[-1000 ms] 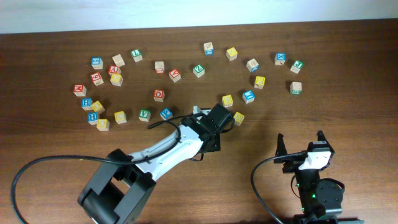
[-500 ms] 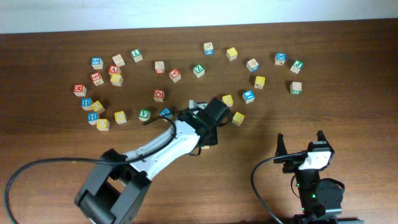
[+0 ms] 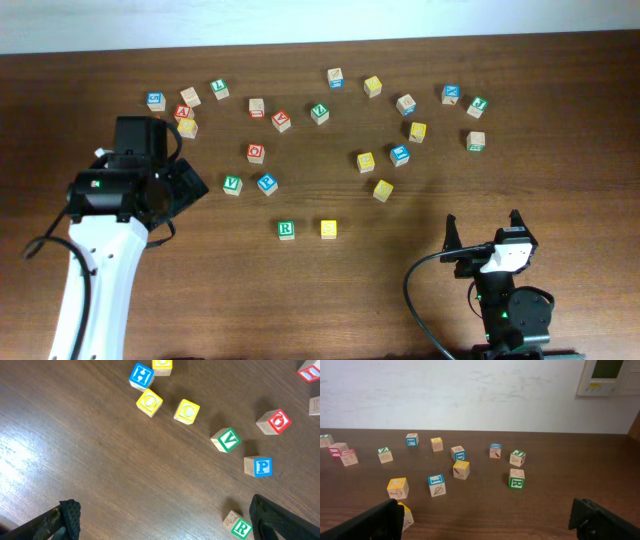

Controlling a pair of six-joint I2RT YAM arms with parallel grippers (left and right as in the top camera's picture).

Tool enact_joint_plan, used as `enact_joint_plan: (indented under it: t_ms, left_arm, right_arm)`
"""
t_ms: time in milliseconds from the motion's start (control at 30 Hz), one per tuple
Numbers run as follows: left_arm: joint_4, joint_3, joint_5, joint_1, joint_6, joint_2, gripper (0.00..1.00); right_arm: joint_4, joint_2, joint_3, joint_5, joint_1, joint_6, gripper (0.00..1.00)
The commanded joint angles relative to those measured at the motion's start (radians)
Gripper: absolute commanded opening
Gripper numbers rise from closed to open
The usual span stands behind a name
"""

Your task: Spell out RSS

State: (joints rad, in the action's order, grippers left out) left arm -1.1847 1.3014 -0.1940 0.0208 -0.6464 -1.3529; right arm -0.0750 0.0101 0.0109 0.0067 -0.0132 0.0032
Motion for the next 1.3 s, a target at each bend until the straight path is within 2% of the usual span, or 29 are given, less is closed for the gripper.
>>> enact_joint_plan:
  t_ms: [0,400,433,500,533,600,633,667,700,800,900,967,1000,1067,1100,1167,1200,1233,1267]
  left_arm:
    - [-0.017,0.002,0.021,-0.003,0.011,-0.008,0.99]
    - [-0.017,0.002,0.021,-0.003,0.011,-0.008,0.99]
    - [-0.017,0.002,0.021,-0.003,0.011,-0.008,0.99]
    - [-0.017,0.002,0.021,-0.003,0.011,-0.008,0.99]
    - [-0.017,0.002,0.021,-0.003,0.011,-0.008,0.99]
    - [-0.017,0.002,0.021,-0.003,0.011,-0.008,0.99]
    - [-0.017,0.002,0.021,-0.003,0.011,-0.008,0.99]
    - [-0.017,0.002,0.021,-0.003,0.011,-0.008,0.99]
    - [-0.017,0.002,0.021,-0.003,0.011,-0.008,0.99]
    - [-0.017,0.002,0.021,-0.003,0.011,-0.008,0.99]
    - [-0.017,0.002,0.021,-0.003,0.011,-0.008,0.99]
    - [-0.017,0.002,0.021,-0.003,0.011,-0.008,0.99]
    - [-0.017,0.002,0.021,-0.003,0.011,-0.008,0.99]
    - [-0.017,0.002,0.021,-0.003,0.011,-0.008,0.99]
    - [-0.017,0.002,0.021,-0.003,0.011,-0.008,0.99]
    - [-0.017,0.002,0.021,-0.003,0.011,-0.008,0.99]
    - [-0.017,0.002,0.021,-0.003,0.011,-0.008,0.99]
    - [-0.017,0.002,0.021,-0.003,0.011,-0.008,0.99]
    - [-0.017,0.002,0.021,-0.003,0.011,-0.008,0.99]
  right_arm:
    - [-0.007,-0.006,-0.005,0.004,0.007,0.005,0.98]
    - [-0.003,-0.006,-0.005,0.005,0.007,0.004,0.98]
    - [0.011,-0.006,-0.005,-0.061,0.007,0.006,0.98]
    - [0.037,-0.006,-0.005,-0.540,0.007,0.287,0.98]
    - [0.055,-0.006,-0.005,-0.632,0.007,0.343,0.98]
    - [0.246,-0.006,-0.005,-0.711,0.007,0.478,0.98]
    - [0.419,-0.006,-0.005,-0.707,0.007,0.560,0.98]
    - [0.494,-0.006,0.006,-0.697,0.007,0.564,0.98]
    - [0.492,-0.003,0.039,-0.657,0.007,0.563,0.98]
    - [0.277,0.089,0.288,-0.585,0.007,0.461,0.98]
    - [-0.287,0.390,0.762,-0.551,0.007,0.105,0.98]
    - [-0.631,0.633,1.091,-0.446,0.007,0.027,0.98]
    - [-0.885,0.801,1.316,-0.351,0.007,0.026,0.98]
    - [-1.123,0.977,1.536,-0.270,0.007,0.027,0.98]
    - [-1.312,1.123,1.694,-0.338,0.006,0.027,0.98]
    - [-1.366,1.215,1.738,-0.675,0.006,0.027,0.98]
    - [-1.328,1.278,1.738,-0.842,0.005,0.056,0.98]
    - [-1.308,1.314,1.738,-0.801,-0.014,0.109,0.98]
    - [-1.318,1.376,1.738,-0.431,-0.082,0.406,0.99]
